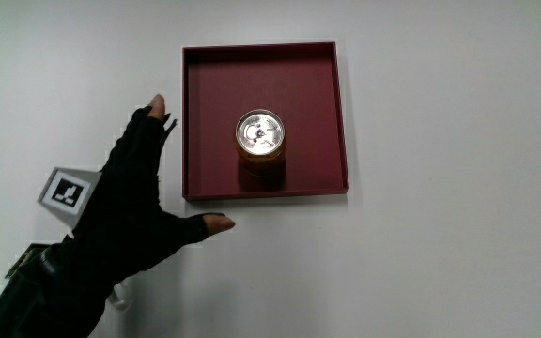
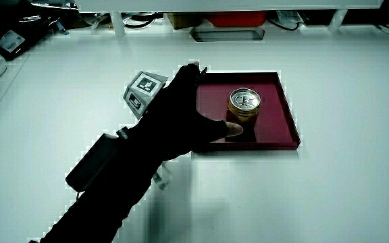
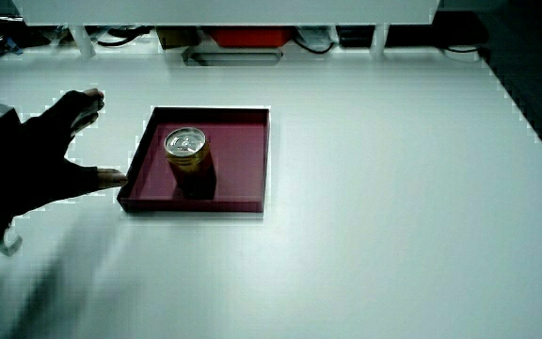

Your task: Pick red bull from plate

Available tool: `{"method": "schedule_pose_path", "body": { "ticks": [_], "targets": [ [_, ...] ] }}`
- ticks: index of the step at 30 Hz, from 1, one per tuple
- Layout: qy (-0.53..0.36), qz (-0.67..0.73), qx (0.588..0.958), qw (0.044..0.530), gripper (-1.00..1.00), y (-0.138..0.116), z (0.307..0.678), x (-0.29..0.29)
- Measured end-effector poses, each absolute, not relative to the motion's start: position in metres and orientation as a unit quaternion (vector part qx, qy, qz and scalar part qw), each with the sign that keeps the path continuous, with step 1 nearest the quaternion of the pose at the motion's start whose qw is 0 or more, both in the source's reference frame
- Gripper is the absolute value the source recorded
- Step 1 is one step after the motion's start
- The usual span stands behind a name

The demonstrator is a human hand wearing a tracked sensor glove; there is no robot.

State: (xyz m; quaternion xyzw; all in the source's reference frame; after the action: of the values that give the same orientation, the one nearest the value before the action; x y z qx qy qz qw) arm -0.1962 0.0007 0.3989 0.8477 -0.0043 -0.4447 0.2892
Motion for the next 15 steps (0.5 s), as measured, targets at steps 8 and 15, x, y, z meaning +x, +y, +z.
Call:
{"method": "schedule_pose_path", "body": {
  "ticks": [8, 15],
  "targets": [
    [0.007, -0.498, 0.813, 0.302, 0.0, -0.025, 0.421, -0.168],
    [0.027, -0.485, 0.818, 0.307, 0.0, -0.042, 0.438, -0.149]
  ]
}}
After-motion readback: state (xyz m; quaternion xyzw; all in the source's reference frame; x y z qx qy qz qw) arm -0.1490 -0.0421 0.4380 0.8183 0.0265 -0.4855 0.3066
